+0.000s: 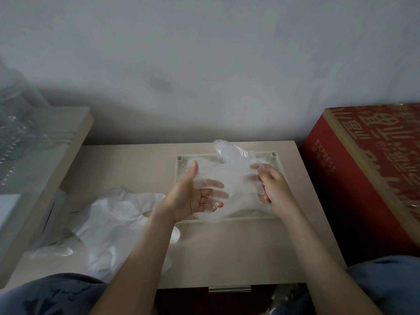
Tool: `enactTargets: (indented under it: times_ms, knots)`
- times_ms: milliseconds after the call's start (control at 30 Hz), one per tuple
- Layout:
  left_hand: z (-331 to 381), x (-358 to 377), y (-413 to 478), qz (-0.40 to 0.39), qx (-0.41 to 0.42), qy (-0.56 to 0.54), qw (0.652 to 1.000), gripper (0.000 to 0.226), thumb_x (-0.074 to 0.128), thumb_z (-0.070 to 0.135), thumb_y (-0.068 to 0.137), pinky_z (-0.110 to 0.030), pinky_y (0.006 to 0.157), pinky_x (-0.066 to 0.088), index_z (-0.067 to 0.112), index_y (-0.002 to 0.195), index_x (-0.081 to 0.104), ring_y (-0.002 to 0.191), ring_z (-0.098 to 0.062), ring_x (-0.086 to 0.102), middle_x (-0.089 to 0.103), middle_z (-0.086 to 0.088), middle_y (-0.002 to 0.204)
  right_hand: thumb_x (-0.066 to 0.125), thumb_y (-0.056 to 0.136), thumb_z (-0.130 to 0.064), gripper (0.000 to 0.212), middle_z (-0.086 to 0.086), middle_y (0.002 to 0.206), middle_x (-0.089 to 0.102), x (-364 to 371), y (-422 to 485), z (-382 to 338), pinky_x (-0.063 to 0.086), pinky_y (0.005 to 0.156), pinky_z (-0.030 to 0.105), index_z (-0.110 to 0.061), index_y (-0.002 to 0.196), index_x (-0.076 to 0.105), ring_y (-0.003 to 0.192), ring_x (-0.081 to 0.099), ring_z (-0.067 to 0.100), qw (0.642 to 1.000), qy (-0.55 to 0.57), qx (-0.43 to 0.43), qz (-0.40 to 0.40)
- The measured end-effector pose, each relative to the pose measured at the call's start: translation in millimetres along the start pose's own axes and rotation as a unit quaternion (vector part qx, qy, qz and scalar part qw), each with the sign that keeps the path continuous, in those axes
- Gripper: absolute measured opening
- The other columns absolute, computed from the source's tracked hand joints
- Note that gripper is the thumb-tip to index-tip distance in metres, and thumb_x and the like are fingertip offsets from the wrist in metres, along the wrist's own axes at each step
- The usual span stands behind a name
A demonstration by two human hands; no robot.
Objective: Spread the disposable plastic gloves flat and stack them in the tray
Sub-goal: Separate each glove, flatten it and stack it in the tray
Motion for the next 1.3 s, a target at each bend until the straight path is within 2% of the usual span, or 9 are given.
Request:
enactTargets:
  times_ms: [67, 167, 333, 500, 667, 867, 1067, 1233, 1300]
  knots:
    - [-1.2, -4.1, -1.2, 0.037, -0.014, 0.131, 0.991, 0.043, 0.057, 0.045, 0.089, -0.025, 0.064, 0.049, 0.006, 0.107, 0.062, 0.063, -0.015, 0.061, 0.071, -0.010, 0.094, 0.037, 0.103, -0.026, 0.027, 0.004, 0.079, 0.072, -3.7, 2.0, 4.8, 0.022, 0.036, 0.018, -0.017, 0.105, 0.062, 0.035, 0.026, 0.010, 0.999, -0.043, -0.008, 0.014]
    - [-4.2, -10.6, 0.1, 0.090, -0.031, 0.256, 0.962, 0.008, 0.062, 0.015, 0.089, -0.020, 0.055, 0.042, 0.010, 0.093, 0.066, 0.054, -0.006, 0.054, 0.069, 0.000, 0.079, 0.038, 0.101, -0.026, 0.026, -0.008, 0.069, 0.069, -12.3, 2.9, 8.4, 0.030, 0.041, 0.021, -0.020, 0.100, 0.063, 0.038, 0.039, 0.003, 0.989, -0.140, -0.020, 0.051]
    - [-9.5, -32.9, 1.2, 0.171, -0.068, 0.266, 0.946, 0.015, 0.054, 0.011, 0.090, -0.020, 0.047, 0.039, 0.003, 0.080, 0.061, 0.048, -0.011, 0.050, 0.063, 0.000, 0.062, 0.044, 0.097, -0.023, 0.024, 0.002, 0.084, 0.070, -22.7, 10.2, 12.9, 0.049, 0.069, 0.033, -0.014, 0.089, 0.066, 0.076, 0.062, 0.018, 0.966, -0.235, -0.058, 0.093]
    - [-3.9, -61.9, -1.0, 0.270, -0.078, 0.321, 0.904, 0.022, 0.047, 0.017, 0.093, -0.022, 0.051, 0.041, 0.010, 0.075, 0.056, 0.052, -0.014, 0.047, 0.059, -0.002, 0.067, 0.048, 0.093, -0.028, 0.031, 0.003, 0.060, 0.061, -26.7, 16.9, 24.8, 0.044, 0.051, 0.034, -0.019, 0.064, 0.053, 0.053, 0.056, 0.021, 0.953, -0.289, -0.034, 0.089]
    - [0.6, -81.7, -7.3, 0.366, -0.034, 0.160, 0.916, 0.022, 0.043, 0.015, 0.097, -0.022, 0.048, 0.037, 0.008, 0.079, 0.054, 0.053, -0.014, 0.047, 0.058, -0.005, 0.070, 0.050, 0.091, -0.028, 0.025, 0.002, 0.059, 0.062, -27.2, 19.2, 30.0, 0.045, 0.050, 0.034, -0.017, 0.069, 0.056, 0.050, 0.056, 0.021, 0.952, -0.296, -0.021, 0.078]
    - [-3.5, -66.0, -2.5, 0.332, -0.036, 0.053, 0.941, 0.067, 0.033, 0.064, 0.093, -0.028, 0.056, 0.043, 0.004, 0.084, 0.063, 0.057, -0.018, 0.052, 0.063, -0.010, 0.072, 0.050, 0.090, -0.027, 0.023, 0.007, 0.068, 0.064, -27.4, 19.6, 34.9, 0.039, 0.037, 0.023, -0.015, 0.072, 0.055, 0.055, 0.060, 0.023, 0.963, -0.259, 0.004, 0.070]
    - [-1.2, -73.0, 2.8, 0.323, -0.003, 0.179, 0.930, 0.050, 0.073, 0.033, 0.081, -0.024, 0.056, 0.047, 0.007, 0.117, 0.051, 0.059, -0.013, 0.055, 0.063, -0.007, 0.081, 0.053, 0.092, -0.024, 0.026, 0.001, 0.060, 0.055, -27.0, 19.6, 28.4, 0.037, 0.050, 0.028, -0.010, 0.070, 0.055, 0.056, 0.051, 0.019, 0.962, -0.263, -0.016, 0.074]
    - [-0.7, -71.9, -1.1, 0.340, 0.025, 0.155, 0.927, 0.006, 0.063, 0.013, 0.089, -0.022, 0.055, 0.042, 0.009, 0.088, 0.059, 0.056, -0.013, 0.048, 0.058, -0.006, 0.073, 0.054, 0.091, -0.022, 0.025, 0.002, 0.066, 0.059, -29.0, 20.2, 29.5, 0.042, 0.060, 0.033, -0.004, 0.075, 0.058, 0.062, 0.054, 0.020, 0.962, -0.262, -0.023, 0.076]
    - [0.1, -74.4, -0.8, 0.349, 0.032, 0.143, 0.926, 0.014, 0.060, 0.015, 0.092, -0.022, 0.054, 0.042, 0.009, 0.079, 0.059, 0.055, -0.013, 0.048, 0.058, -0.004, 0.072, 0.054, 0.091, -0.020, 0.024, 0.001, 0.066, 0.060, -28.7, 19.7, 29.0, 0.041, 0.061, 0.032, -0.002, 0.075, 0.058, 0.062, 0.054, 0.018, 0.963, -0.256, -0.027, 0.076]
Point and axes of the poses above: each hand's wrist, its own y-axis towards the middle knuckle, its own x-axis out of the palm, z = x × y, the point moved 9 cm from there along y, towards the middle knuckle
